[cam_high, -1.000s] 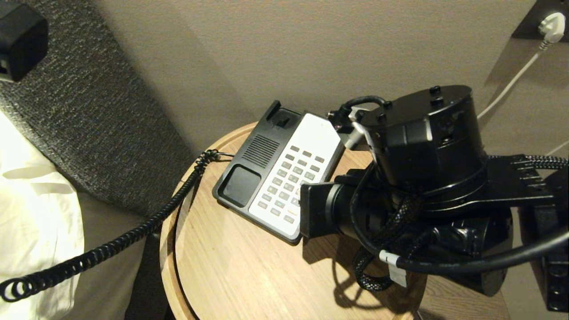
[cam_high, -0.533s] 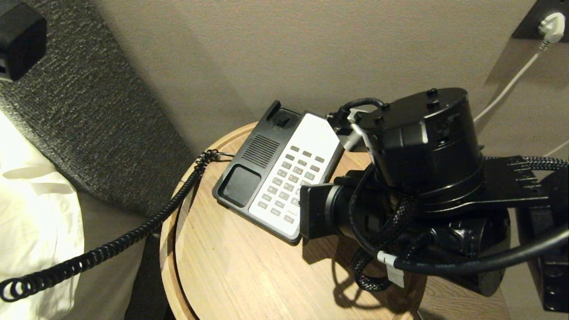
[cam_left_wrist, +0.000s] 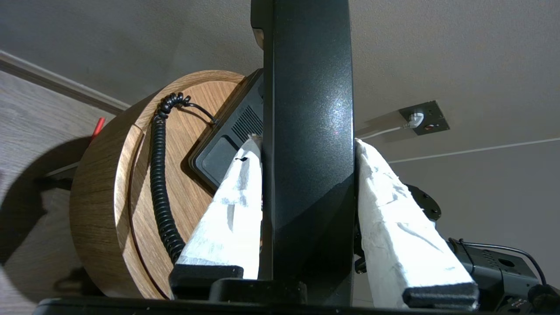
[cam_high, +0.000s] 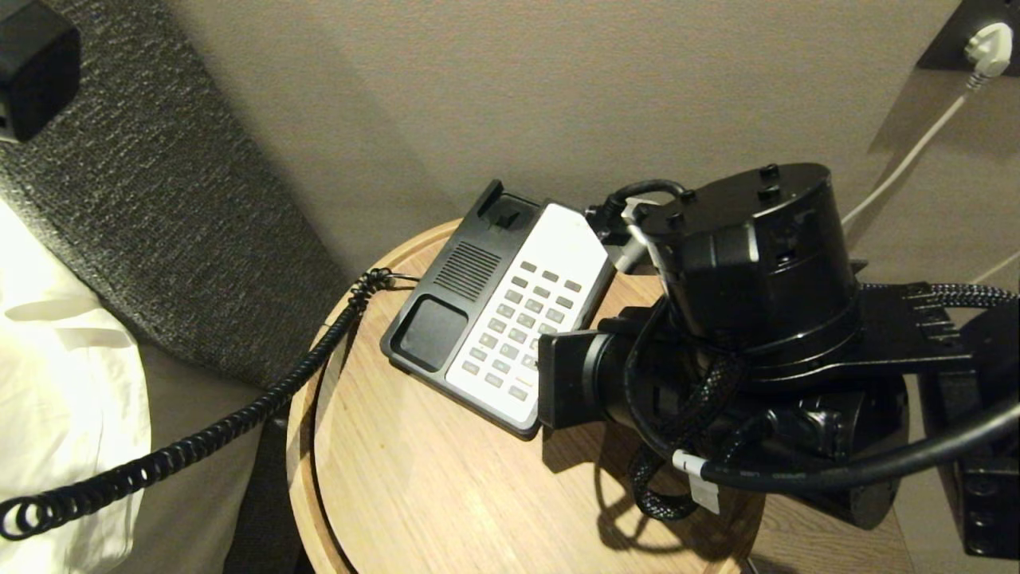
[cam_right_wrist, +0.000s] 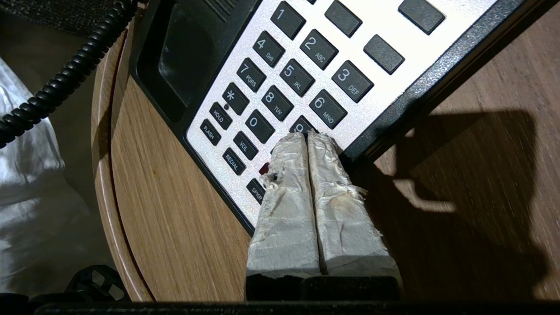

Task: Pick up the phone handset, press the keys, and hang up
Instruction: Dial the number

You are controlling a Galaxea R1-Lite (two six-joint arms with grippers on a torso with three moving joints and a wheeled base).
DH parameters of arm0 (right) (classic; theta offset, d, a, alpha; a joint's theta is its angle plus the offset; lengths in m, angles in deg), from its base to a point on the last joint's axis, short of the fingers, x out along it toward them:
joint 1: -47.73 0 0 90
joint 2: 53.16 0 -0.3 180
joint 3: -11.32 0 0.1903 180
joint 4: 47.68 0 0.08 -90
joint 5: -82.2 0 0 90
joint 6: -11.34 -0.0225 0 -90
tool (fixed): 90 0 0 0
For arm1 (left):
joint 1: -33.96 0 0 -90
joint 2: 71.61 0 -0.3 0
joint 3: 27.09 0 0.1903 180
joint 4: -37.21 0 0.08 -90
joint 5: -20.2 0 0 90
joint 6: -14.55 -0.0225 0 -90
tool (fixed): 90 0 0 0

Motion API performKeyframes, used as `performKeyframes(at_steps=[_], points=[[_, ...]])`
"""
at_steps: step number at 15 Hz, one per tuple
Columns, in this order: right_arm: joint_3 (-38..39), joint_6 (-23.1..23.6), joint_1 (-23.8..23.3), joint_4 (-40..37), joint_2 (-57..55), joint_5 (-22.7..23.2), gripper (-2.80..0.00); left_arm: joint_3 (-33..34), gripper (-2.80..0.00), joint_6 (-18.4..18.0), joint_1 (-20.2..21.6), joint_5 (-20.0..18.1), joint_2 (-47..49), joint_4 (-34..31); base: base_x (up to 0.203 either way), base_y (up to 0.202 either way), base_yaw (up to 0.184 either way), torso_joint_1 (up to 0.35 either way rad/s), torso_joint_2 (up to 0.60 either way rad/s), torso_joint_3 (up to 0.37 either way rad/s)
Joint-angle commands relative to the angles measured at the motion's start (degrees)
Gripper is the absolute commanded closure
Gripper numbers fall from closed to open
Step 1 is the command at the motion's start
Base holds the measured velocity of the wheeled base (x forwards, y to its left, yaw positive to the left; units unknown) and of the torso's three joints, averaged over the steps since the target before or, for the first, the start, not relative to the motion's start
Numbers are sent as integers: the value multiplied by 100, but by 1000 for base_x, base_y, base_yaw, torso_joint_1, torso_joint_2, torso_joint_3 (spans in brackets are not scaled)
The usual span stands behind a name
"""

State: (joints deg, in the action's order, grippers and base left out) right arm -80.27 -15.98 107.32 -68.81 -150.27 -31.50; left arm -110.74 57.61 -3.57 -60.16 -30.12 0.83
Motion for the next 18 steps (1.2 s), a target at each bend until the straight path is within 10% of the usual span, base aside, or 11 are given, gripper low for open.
performKeyframes(at_steps=[1, 18], points=[[2, -9, -17, 14, -47, -12, 0, -1, 0, 27, -2, 3, 0, -9, 0, 0, 0, 0, 0, 0], [-122, 31, -144, 95, 238, -21, 0, 60, 0, 19, 1, 3, 2, 0, 0, 0, 0, 0, 0, 0]])
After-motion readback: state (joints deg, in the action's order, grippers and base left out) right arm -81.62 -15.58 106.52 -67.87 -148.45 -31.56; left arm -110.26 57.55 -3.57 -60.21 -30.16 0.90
